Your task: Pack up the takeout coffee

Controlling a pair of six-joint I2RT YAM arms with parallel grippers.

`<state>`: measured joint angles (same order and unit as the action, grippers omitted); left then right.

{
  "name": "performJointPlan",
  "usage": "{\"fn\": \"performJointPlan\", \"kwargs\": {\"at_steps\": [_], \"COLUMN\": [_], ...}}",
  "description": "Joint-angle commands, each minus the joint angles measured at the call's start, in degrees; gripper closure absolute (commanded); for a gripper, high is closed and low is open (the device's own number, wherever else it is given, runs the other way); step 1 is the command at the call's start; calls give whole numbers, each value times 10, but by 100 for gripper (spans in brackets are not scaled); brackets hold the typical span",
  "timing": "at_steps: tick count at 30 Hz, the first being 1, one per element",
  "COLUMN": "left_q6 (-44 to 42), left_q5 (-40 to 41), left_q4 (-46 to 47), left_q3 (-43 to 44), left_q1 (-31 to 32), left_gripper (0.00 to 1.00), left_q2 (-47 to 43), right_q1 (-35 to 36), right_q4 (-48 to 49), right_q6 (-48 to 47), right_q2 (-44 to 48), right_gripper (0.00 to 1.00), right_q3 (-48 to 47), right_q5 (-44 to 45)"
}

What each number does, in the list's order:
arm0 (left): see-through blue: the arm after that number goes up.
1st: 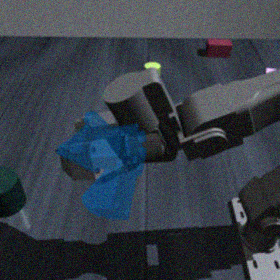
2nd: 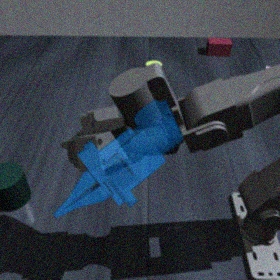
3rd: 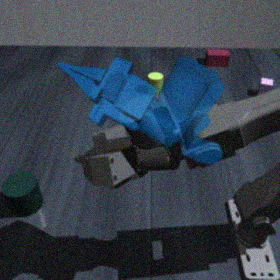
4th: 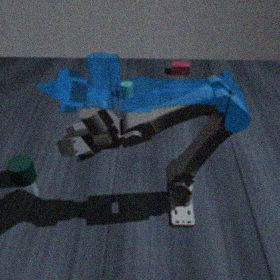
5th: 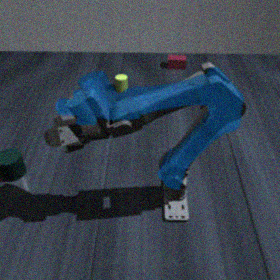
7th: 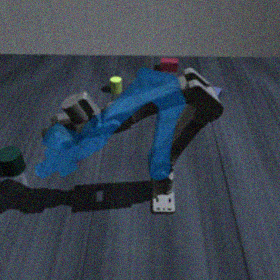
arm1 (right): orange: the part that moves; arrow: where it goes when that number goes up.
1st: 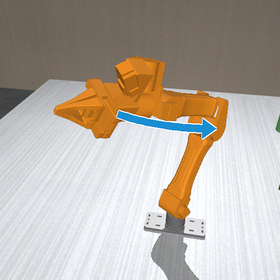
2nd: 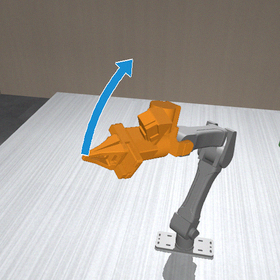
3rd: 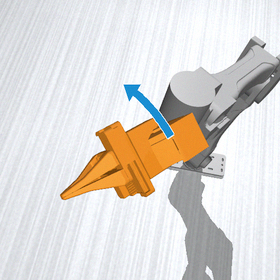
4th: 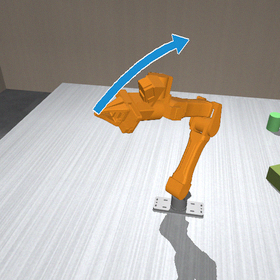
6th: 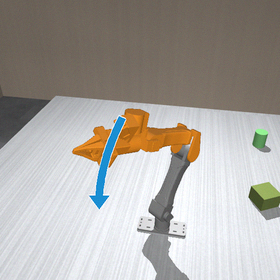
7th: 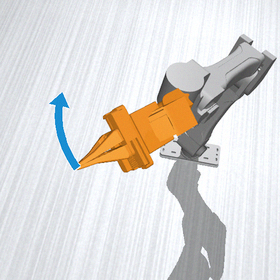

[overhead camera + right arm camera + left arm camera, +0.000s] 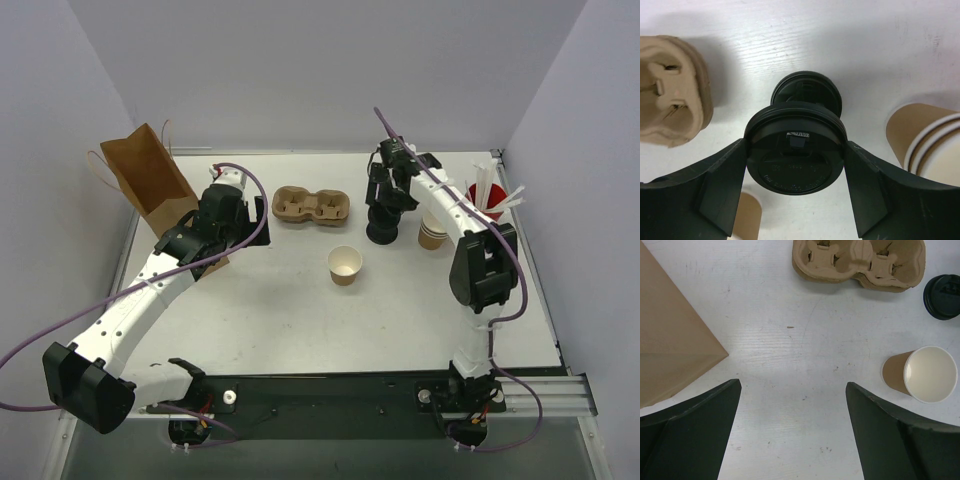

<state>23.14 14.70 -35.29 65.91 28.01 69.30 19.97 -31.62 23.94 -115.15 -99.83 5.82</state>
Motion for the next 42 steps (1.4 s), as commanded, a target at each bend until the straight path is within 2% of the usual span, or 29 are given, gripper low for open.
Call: {"fn": "performJointPlan", "kwargs": {"at_steps": [1, 8, 14, 18, 42], "left_q6": [-4, -3, -2, -1, -1], "left_q5": [-1, 3, 9, 22, 23], "left_q4": [30, 27, 22, 19, 20], "left_q3": [-1, 3, 4, 6, -3], "left_q1": [-4, -4, -5, -4, -9], "left_gripper": [3, 2, 3, 3, 2], "left_q2": [-6, -10, -21, -27, -37], "right_q1": [16, 102, 174, 195, 232], "right_q4": [-49, -96, -118, -124, -144], "right_q6": [8, -3, -4, -7, -14], "right_q2": [95, 148, 138, 121, 58], "right_gripper": [44, 44, 44, 44, 43], "right_q3": [1, 32, 39, 40, 35], "right_q5": [-33, -26, -3, 11, 31]}}
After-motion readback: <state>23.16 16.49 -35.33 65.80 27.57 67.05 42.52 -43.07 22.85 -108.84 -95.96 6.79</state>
